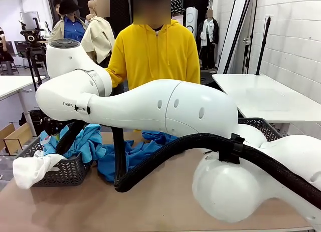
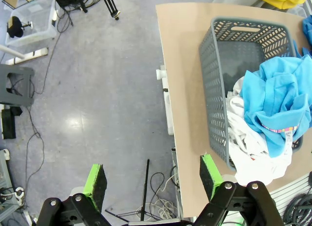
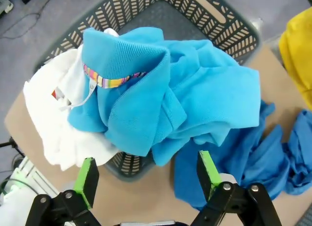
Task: Sort the tops and bottoms.
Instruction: Lift clothes from the center of the table with your left hand.
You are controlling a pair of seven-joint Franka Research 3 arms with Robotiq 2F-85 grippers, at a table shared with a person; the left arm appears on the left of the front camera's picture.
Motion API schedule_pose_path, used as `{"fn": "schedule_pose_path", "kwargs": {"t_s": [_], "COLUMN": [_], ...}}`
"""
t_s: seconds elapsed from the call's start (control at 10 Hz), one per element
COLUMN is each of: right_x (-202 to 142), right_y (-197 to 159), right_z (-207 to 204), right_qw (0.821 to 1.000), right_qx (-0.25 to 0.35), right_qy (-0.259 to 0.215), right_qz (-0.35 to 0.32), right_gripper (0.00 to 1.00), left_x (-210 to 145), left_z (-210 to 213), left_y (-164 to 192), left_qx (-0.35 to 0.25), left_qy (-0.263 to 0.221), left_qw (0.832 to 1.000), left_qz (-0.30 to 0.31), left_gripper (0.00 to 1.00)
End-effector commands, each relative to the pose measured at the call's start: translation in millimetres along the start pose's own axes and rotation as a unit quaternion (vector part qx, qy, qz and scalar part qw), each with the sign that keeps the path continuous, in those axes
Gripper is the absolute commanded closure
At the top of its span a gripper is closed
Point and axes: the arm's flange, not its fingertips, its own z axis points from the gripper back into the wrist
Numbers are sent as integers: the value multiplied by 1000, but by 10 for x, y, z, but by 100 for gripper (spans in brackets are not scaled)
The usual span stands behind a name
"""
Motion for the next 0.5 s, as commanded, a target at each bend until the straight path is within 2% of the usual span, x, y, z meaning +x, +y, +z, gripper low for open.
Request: {"fn": "schedule_pose_path", "kwargs": {"t_s": [0.0,0.4], "right_x": [6,1], "right_y": [9,0], "right_z": [9,3], "right_qw": [1000,1000], "right_qx": [1,0], "right_qy": [-3,0], "right_qz": [1,0], "right_gripper": [0,0], "left_x": [-22,-22], "left_z": [13,13], "left_y": [11,11], "left_qx": [7,7], "left_qy": [4,4], "left_qw": [1000,1000], "left_qz": [-6,-6], "left_gripper": [0,0]}}
